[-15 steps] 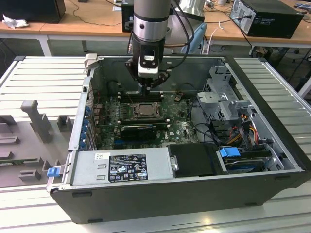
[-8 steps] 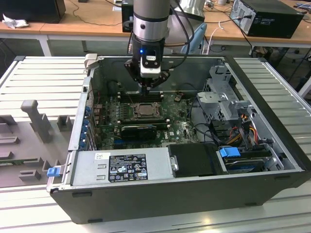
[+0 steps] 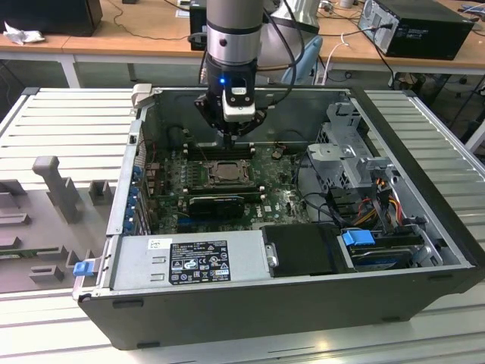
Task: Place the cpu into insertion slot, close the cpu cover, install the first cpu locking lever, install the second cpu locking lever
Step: 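Install the first cpu locking lever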
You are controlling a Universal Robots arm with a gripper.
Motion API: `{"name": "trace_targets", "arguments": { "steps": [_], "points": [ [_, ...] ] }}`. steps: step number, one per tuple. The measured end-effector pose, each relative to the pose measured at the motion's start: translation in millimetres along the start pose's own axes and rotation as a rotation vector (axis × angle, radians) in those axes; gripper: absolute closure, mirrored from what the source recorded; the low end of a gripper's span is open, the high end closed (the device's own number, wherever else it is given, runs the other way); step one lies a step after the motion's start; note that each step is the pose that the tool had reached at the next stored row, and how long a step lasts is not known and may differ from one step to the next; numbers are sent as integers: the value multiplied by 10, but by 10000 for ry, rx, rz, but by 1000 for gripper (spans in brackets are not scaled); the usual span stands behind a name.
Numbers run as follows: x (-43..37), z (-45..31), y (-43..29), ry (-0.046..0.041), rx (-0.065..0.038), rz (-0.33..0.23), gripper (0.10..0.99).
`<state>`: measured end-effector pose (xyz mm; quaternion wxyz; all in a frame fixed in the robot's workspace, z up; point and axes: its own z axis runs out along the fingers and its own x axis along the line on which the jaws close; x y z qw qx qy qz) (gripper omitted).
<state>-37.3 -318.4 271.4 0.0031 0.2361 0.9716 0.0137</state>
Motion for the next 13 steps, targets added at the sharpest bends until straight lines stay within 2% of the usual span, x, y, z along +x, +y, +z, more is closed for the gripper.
{"name": "trace_targets", "arguments": {
  "steps": [1, 2, 3, 5, 6, 13],
  "points": [
    [0, 0, 0, -162, -85, -173, 980],
    [0, 1, 0, -193, -118, -299, 980],
    [-1, 1, 0, -177, -157, -409, 980],
    [0, 2, 0, -64, -369, -621, 980],
    [0, 5, 0, -42, -398, -770, 980],
    [0, 18, -1, 35, -409, -2289, 980]
  ]
}}
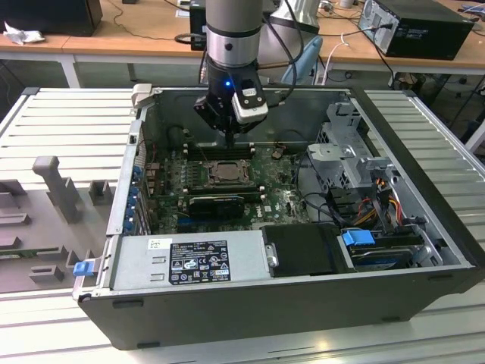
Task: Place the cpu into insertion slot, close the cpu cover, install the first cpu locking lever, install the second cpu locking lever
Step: 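Install the first cpu locking lever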
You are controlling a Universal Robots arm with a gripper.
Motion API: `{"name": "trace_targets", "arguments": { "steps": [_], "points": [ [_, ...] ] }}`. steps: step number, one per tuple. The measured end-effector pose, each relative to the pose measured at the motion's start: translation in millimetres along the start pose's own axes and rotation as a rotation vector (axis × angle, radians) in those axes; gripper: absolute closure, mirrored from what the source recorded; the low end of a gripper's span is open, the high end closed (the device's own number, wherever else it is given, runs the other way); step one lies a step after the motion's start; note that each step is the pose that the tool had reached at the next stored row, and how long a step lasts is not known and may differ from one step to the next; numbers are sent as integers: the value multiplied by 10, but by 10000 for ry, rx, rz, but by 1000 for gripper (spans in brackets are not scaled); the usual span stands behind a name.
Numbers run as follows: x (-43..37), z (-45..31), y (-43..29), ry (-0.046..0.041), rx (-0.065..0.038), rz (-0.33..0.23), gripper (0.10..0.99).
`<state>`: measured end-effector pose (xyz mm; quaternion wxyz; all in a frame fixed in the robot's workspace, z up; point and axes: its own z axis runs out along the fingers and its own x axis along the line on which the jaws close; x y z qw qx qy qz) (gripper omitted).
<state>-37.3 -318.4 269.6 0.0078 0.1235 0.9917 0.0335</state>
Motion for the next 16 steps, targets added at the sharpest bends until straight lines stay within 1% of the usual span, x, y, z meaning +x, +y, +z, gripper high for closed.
{"name": "trace_targets", "arguments": {
  "steps": [1, 3, 4, 6, 8, 10, 11, 12, 14, 16],
  "points": [
    [0, 4, 0, 23, -1, -321, 980],
    [0, 10, -1, 54, -5, -762, 980],
    [0, 14, -1, 81, -5, -1104, 980],
    [0, 19, -1, 115, -7, -1500, 980],
    [0, 29, -2, 172, -10, -2107, 980],
    [2, 36, -3, 204, -10, -2478, 980],
    [51, 49, -17, 230, -9, -2790, 980],
    [219, 52, -59, 230, -11, -2798, 980],
    [411, 55, -108, 230, -12, -2798, 980],
    [483, 57, -126, 230, -19, -2797, 980]
  ]
}}
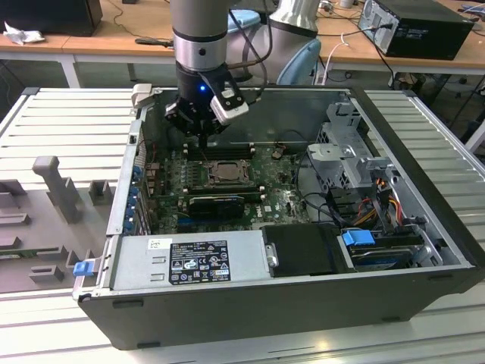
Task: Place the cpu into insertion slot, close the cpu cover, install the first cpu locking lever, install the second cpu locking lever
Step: 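Install the first cpu locking lever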
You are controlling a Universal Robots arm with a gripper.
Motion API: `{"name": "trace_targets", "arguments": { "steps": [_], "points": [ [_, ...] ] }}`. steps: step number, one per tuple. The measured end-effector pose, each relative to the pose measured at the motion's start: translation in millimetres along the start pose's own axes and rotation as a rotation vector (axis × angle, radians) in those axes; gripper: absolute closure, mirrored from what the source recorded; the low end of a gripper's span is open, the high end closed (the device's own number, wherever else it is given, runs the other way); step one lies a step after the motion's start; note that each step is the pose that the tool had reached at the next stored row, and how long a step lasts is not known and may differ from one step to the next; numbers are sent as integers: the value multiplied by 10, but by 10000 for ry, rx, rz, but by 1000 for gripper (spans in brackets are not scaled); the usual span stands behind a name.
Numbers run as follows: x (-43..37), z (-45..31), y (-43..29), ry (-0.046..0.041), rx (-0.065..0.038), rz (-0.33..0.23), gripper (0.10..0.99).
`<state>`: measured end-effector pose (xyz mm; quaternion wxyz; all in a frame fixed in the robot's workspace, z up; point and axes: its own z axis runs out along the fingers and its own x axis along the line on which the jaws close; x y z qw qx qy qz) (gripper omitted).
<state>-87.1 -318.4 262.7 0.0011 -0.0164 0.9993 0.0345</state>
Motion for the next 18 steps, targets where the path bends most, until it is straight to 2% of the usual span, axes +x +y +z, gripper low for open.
{"name": "trace_targets", "arguments": {
  "steps": [3, 9, 13, 16, 18],
  "points": [
    [146, 6, 4, -1, -25, 5, 980],
    [266, 13, 8, -4, -26, 40, 980],
    [299, 22, 18, -3, -24, 58, 980],
    [299, 34, 123, -5, -25, 59, 980],
    [295, 38, 144, -4, -26, 58, 980]
  ]
}}
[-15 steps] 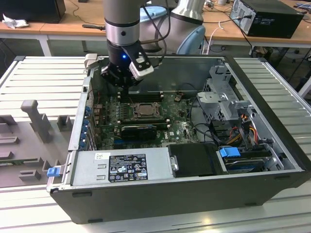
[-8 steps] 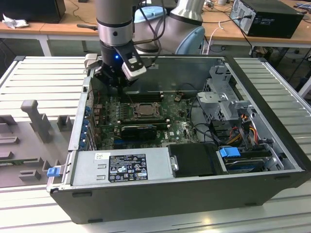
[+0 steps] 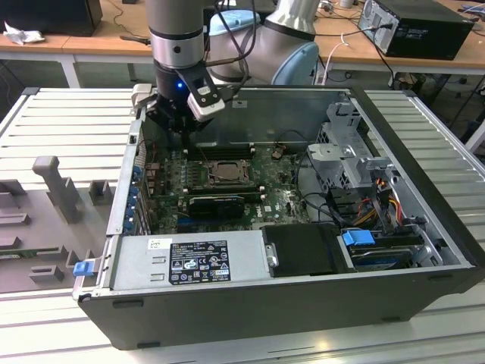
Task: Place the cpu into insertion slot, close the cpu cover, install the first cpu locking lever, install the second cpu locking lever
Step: 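Install the first cpu locking lever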
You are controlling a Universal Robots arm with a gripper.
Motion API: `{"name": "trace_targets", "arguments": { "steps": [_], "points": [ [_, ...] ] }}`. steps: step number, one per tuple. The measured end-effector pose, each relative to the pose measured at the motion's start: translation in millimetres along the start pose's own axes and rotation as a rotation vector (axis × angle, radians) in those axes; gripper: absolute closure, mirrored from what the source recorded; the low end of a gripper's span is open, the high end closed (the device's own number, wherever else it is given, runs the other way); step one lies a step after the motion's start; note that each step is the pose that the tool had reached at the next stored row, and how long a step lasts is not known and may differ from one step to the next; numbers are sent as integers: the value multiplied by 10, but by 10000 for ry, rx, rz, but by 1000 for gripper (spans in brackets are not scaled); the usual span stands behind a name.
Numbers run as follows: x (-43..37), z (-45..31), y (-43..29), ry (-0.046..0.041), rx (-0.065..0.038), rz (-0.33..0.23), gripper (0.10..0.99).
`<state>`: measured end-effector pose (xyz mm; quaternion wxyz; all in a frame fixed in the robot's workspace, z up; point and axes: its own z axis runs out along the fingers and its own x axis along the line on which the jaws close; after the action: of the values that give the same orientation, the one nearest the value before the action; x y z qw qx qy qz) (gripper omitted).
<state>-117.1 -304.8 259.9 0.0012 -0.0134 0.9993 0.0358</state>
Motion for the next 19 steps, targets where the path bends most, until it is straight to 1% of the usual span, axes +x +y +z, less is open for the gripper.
{"name": "trace_targets", "arguments": {
  "steps": [3, 5, 7, 9, 11, 14, 19],
  "points": [
    [-25, 5, 30, 0, 0, -1, 980],
    [-47, 7, 35, 0, 0, 0, 980],
    [-102, 10, 35, 0, 4, 1, 980],
    [-137, 12, 35, -1, 13, 0, 980],
    [-194, 12, 33, 0, 18, -1, 980],
    [-254, 12, 31, 1, 20, 9, 980],
    [-319, 13, 29, -4, 18, 60, 980]
  ]
}}
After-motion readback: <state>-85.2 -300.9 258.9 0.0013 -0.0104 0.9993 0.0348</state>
